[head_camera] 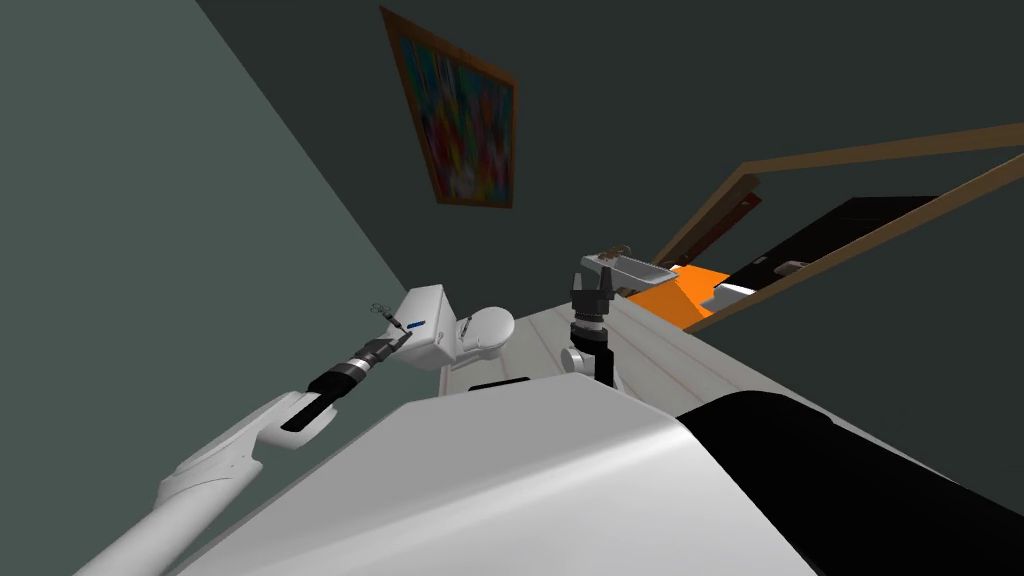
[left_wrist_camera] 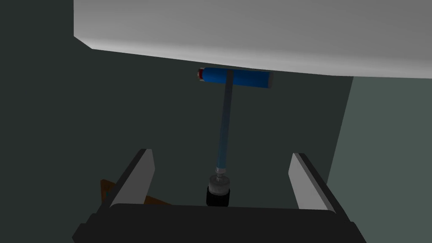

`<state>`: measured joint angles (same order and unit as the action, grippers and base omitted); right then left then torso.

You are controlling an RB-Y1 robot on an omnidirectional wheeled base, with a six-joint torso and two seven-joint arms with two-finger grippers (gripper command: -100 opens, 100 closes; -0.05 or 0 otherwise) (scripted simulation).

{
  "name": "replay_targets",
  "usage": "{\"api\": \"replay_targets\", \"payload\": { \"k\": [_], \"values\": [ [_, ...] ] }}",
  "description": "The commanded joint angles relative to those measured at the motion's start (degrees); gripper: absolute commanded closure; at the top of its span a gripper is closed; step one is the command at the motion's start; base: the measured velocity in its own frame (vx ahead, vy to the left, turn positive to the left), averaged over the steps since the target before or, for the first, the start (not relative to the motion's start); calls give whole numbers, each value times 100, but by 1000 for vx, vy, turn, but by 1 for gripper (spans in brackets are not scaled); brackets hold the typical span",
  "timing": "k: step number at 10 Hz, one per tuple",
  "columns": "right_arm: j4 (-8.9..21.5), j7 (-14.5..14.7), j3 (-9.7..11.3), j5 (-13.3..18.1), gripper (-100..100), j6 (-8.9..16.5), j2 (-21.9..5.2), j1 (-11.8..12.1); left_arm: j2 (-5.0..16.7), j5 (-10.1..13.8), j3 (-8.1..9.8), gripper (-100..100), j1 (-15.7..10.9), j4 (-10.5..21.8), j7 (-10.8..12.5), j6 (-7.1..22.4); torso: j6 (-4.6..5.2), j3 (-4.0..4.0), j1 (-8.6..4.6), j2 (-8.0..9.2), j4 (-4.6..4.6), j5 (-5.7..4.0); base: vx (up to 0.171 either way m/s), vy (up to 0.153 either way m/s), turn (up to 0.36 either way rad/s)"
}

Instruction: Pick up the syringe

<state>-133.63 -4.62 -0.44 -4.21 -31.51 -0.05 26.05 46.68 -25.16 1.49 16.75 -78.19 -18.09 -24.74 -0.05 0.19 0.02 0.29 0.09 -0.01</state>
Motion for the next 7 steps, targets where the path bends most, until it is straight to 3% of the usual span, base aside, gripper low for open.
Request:
{"api": "replay_targets", "payload": {
  "k": [1,2,4,6,7],
  "values": [
    [0,0,0,0,0,0,0,0,5,-3,-27,-100,-286,217,6,-8,0,0,0,0,0,0,-15,-5,12],
    [0,0,0,0,0,0,0,0,71,-6,-275,-100,-455,426,74,19,1,-10,1,-17,-4,0,-99,-19,-112],
    [0,0,0,0,0,0,0,-1,71,-6,-275,-100,-753,721,74,19,0,7,-5,14,2,-1,-98,-12,-24],
    [0,0,0,0,0,0,0,1,71,-6,-275,-100,-923,803,74,19,1,-10,4,-18,-4,1,1,5,5],
    [0,0,0,0,0,0,0,1,136,-9,-523,-100,-1168,1125,141,45,1,-17,4,-29,-7,1,-61,-2,-108]
  ]
}}
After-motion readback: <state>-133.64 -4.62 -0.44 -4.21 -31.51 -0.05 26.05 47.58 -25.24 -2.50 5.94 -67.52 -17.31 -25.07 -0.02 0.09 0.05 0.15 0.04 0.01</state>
